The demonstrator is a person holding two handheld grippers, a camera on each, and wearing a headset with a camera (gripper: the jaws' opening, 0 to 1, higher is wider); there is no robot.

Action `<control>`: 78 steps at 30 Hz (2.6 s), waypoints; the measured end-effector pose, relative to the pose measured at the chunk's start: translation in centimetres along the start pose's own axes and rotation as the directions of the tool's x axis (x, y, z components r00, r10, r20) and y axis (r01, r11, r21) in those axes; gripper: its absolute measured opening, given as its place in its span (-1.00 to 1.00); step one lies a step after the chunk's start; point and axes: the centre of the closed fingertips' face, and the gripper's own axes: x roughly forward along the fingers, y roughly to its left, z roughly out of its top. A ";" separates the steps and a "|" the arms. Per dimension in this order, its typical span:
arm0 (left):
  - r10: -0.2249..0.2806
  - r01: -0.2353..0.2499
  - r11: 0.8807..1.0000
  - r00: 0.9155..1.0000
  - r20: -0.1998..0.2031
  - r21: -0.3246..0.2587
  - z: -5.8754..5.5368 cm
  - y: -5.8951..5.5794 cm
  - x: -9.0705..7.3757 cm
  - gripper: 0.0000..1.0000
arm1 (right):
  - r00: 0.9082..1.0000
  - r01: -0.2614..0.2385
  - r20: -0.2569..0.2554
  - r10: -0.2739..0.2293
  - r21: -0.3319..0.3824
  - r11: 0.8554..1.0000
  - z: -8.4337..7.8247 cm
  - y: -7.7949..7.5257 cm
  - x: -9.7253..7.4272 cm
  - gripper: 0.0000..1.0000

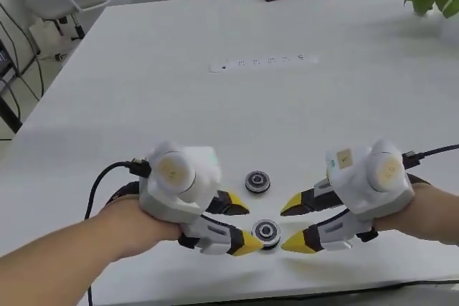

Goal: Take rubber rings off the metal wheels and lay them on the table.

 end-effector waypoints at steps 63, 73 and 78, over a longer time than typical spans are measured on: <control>0.094 -0.094 0.995 0.996 0.010 0.018 -0.1 0.2 2.3 -0.85 | 0.999 -0.014 0.032 0.012 0.076 0.997 0.2 0.4 1.8 -0.51; 0.100 -0.100 0.995 0.995 0.015 0.015 -0.1 0.2 2.3 -0.85 | 1.000 0.002 -0.002 -0.001 0.078 0.997 -0.8 0.2 1.1 -0.75; 0.102 -0.102 0.995 0.995 0.015 0.015 -0.2 0.2 2.3 -0.85 | 1.000 0.007 -0.016 -0.005 0.087 0.996 -1.0 0.2 1.0 -0.85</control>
